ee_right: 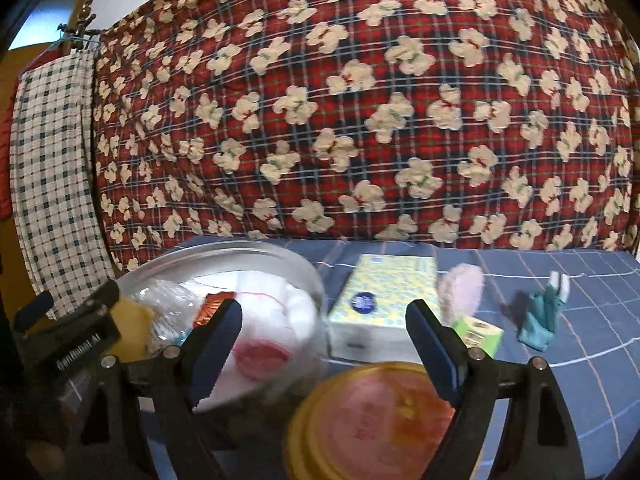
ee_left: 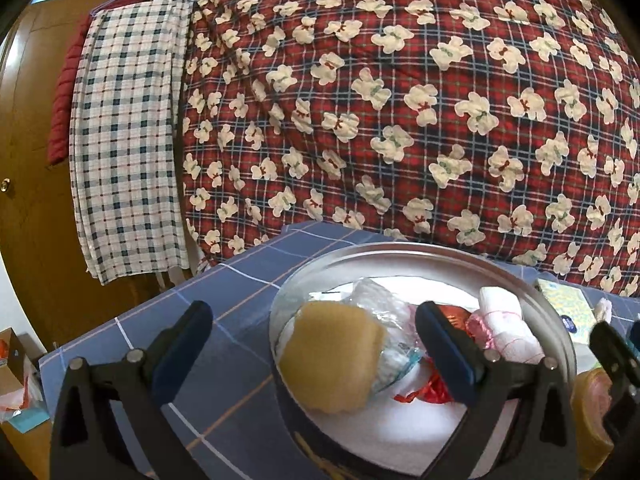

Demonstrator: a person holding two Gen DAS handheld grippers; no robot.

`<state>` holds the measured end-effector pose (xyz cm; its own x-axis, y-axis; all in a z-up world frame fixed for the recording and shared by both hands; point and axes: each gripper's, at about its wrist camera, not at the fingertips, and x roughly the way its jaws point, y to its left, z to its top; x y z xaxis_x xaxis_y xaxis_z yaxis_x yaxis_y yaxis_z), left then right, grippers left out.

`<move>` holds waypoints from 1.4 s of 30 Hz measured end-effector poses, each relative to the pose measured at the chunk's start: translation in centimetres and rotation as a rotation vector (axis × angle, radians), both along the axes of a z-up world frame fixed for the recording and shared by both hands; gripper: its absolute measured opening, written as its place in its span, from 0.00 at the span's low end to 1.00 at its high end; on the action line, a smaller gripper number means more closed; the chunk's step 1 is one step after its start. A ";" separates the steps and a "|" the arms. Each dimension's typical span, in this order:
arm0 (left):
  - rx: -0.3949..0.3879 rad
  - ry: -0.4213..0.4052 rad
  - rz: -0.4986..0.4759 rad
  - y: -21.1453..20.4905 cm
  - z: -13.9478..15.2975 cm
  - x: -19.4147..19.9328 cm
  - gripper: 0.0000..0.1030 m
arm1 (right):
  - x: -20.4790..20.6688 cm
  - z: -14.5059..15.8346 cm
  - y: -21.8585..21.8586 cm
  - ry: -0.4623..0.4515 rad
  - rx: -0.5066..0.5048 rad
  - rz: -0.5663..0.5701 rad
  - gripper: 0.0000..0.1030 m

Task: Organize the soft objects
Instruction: 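Withdraw both grippers from the tin toward the remaining items, then grasp the teal cloth with the right gripper and lift it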

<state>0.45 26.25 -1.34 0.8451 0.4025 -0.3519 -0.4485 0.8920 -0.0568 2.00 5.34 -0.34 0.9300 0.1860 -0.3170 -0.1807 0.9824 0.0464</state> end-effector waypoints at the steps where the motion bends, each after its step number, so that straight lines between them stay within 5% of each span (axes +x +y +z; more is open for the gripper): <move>1: -0.003 -0.003 0.001 0.0 0.0 0.0 1.00 | -0.4 0.1 -0.6 -0.015 0.005 -0.008 0.83; 18: 0.026 -0.020 -0.132 -6.3 0.4 -1.5 1.00 | -1.2 0.0 -3.6 -0.045 -0.046 -0.020 0.83; 42: 0.061 -0.040 -0.375 -16.4 0.9 -2.5 1.00 | -0.4 0.0 -19.4 0.044 0.061 -0.312 0.83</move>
<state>-2.09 9.81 -0.44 0.9503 0.0820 -0.3002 -0.0889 0.9960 -0.0093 1.56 -14.01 -0.35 0.9309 -0.0865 -0.3549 0.1327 0.9853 0.1079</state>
